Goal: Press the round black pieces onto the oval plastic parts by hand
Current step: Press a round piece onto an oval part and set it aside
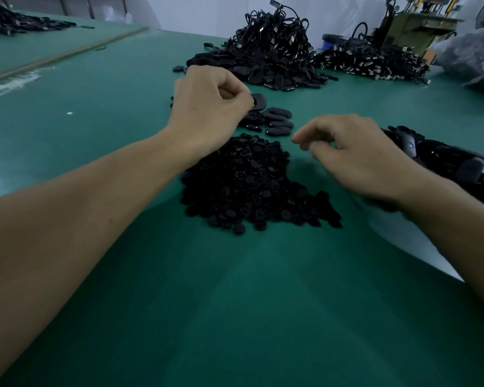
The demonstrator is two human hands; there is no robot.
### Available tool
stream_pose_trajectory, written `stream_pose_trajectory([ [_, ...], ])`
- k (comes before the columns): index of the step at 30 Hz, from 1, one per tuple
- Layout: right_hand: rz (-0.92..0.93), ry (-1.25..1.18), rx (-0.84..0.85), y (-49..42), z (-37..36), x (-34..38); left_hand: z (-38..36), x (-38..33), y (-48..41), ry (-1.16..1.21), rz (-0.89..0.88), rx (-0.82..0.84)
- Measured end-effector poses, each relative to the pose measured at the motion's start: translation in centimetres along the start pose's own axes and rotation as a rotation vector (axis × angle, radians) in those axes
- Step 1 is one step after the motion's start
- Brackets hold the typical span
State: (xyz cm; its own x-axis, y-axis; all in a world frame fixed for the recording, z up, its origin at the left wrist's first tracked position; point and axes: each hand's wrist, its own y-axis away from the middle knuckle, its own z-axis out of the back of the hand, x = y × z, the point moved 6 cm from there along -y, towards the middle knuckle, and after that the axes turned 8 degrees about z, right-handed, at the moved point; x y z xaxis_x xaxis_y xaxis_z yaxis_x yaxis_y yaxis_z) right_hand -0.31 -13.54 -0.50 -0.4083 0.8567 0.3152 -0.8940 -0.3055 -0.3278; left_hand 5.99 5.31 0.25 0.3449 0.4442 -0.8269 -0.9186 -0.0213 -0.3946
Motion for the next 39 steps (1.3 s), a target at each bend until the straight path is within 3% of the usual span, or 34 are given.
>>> stream_pose_trajectory([
  [3,0.036,-0.080,-0.016,0.5,0.5,0.3,-0.1,-0.1,0.0,0.001,-0.001,0.015],
  [10,0.057,-0.180,0.178,0.9,-0.3,1.3,-0.3,-0.4,0.2,-0.045,-0.013,0.052],
  [22,-0.005,-0.207,0.260,1.0,-1.1,1.1,-0.4,-0.2,0.3,0.014,-0.035,0.021],
  [27,-0.026,-0.359,0.298,1.2,-1.1,0.6,-0.1,-0.5,0.3,0.012,-0.045,0.002],
  [34,-0.019,-0.406,0.151,1.0,-0.8,0.5,-0.4,-0.8,0.6,0.008,-0.053,0.045],
  [39,-0.030,-0.428,-0.049,0.9,0.8,-0.4,-0.7,-0.8,0.8,0.029,-0.064,0.089],
])
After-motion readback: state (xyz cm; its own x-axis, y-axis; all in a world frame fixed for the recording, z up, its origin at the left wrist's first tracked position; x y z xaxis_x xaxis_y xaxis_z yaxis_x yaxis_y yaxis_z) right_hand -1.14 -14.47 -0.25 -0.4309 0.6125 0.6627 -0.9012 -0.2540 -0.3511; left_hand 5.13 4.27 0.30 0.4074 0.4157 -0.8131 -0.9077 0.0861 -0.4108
